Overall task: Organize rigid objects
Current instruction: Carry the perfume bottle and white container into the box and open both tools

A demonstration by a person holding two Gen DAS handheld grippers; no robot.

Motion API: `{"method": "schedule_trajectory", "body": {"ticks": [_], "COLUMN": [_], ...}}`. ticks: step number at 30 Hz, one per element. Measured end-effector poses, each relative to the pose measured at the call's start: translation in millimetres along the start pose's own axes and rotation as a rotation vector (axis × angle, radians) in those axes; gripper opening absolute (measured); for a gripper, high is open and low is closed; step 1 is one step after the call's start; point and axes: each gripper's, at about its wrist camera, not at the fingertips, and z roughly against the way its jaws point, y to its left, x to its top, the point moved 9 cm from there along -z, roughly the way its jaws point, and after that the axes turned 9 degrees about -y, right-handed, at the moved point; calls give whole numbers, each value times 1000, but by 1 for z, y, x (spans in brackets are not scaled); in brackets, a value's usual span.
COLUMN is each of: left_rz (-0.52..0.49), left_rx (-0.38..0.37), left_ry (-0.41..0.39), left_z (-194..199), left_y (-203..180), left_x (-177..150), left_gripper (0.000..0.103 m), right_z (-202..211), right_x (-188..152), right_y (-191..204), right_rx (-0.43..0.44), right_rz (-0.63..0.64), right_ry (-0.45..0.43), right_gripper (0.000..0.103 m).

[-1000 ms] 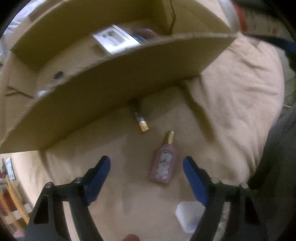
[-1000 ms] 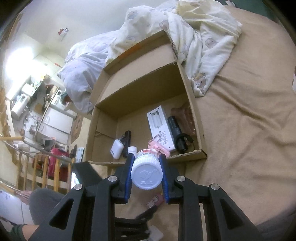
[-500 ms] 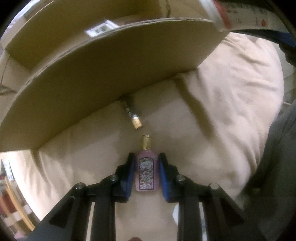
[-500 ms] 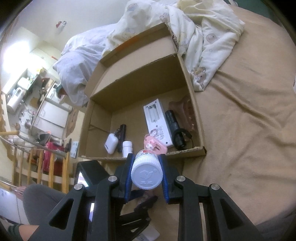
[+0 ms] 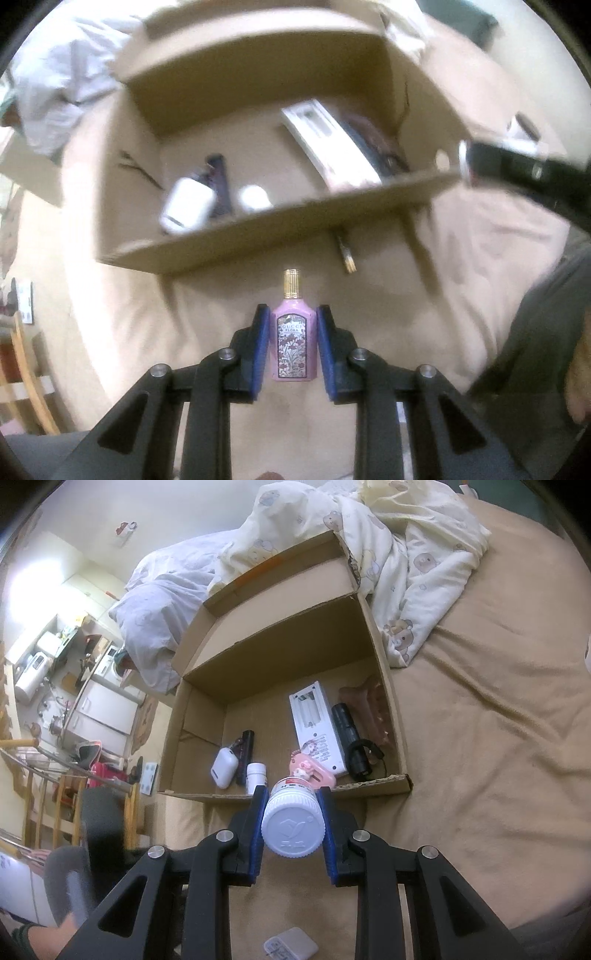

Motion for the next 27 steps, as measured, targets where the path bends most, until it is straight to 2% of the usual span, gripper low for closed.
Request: {"method": "schedule_trajectory", "body": {"ticks": [5,10,14,21,27], "left_rz": [54,113,137,116,71], "left_rx": [13,20,36,41,87], "left_ry": [-53,-108,-137,-135,-122], "left_z": [27,49,55,38,10], "left_y": [28,62,80,70,63], "left_x": [5,28,49,75,87], "left_gripper": [23,23,23,23,23], "right_z": [4,6,9,-8,-35], "right_x": [2,6,22,51,65], "right_y": [2,6,12,15,16], "right_rx": [8,21,26,15,-19], "right_rz": [6,23,75,105,141], "right_ry": [-13,-19,-56,-74,-51], "right_gripper": [28,28,28,28,28]}}
